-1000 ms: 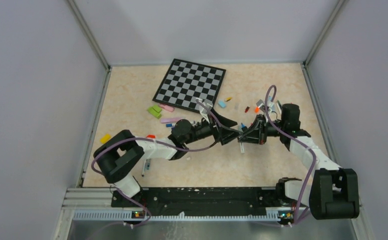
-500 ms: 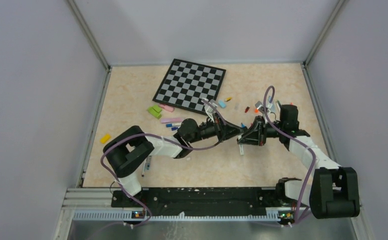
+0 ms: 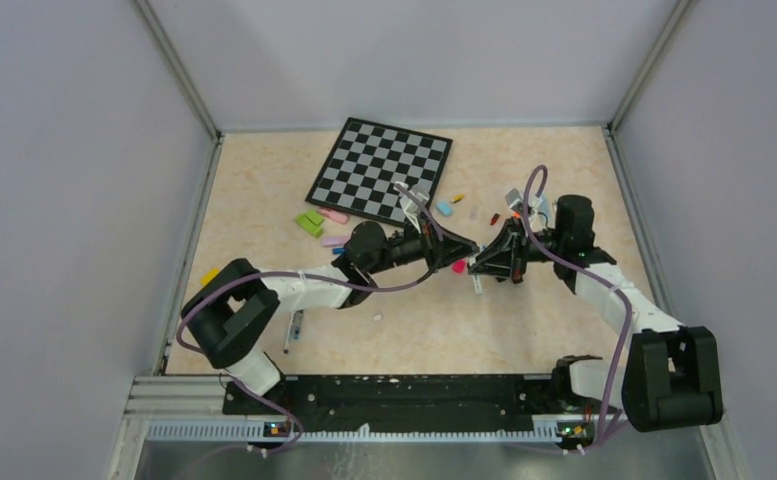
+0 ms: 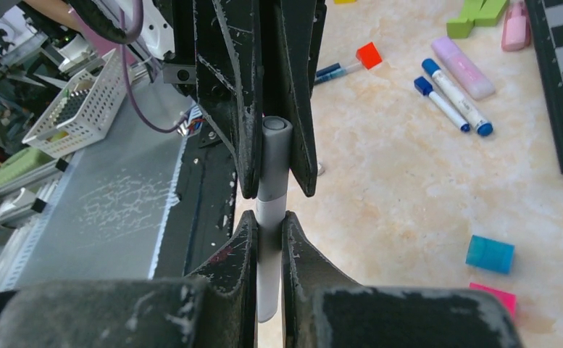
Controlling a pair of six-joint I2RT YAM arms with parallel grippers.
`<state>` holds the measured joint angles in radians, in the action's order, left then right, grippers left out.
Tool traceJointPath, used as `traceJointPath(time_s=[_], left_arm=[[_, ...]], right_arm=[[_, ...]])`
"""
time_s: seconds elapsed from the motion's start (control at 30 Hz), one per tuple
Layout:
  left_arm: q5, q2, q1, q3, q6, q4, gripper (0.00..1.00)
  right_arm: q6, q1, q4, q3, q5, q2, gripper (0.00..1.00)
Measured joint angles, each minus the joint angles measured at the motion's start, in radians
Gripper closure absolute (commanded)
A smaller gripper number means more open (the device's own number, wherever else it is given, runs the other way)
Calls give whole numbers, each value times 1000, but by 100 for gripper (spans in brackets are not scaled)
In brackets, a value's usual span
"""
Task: Open the pen caps
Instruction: Open the pen cap from the pen.
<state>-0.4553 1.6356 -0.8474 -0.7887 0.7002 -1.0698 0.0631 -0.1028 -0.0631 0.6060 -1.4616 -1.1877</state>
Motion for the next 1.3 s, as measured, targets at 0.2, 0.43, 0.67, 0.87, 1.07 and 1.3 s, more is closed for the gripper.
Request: traceJointPath(time_s=[0.2,0.43,0.67,0.87,1.07,1.3], left_arm=[[28,-92,3,0,-75,131,100],[203,-227,104,19,-113,68,100],[349,-367,169,8,-133,-95,100],[345,-379,166,40,-135,-36,100],[270,-428,166,135,-106,74,100],[149,-420,127,189,-67,248,100]], right_arm=[[-6,-18,-55,12,0,0,100],[-3,-20,6,-40,-36,-9,100],[-3,-21,58,-69,-63,-22,100],[76,-10,163,-56,-45,-21,100],[262,16,386,53,109,-21,100],[253,191,419,111,386,-18,100]])
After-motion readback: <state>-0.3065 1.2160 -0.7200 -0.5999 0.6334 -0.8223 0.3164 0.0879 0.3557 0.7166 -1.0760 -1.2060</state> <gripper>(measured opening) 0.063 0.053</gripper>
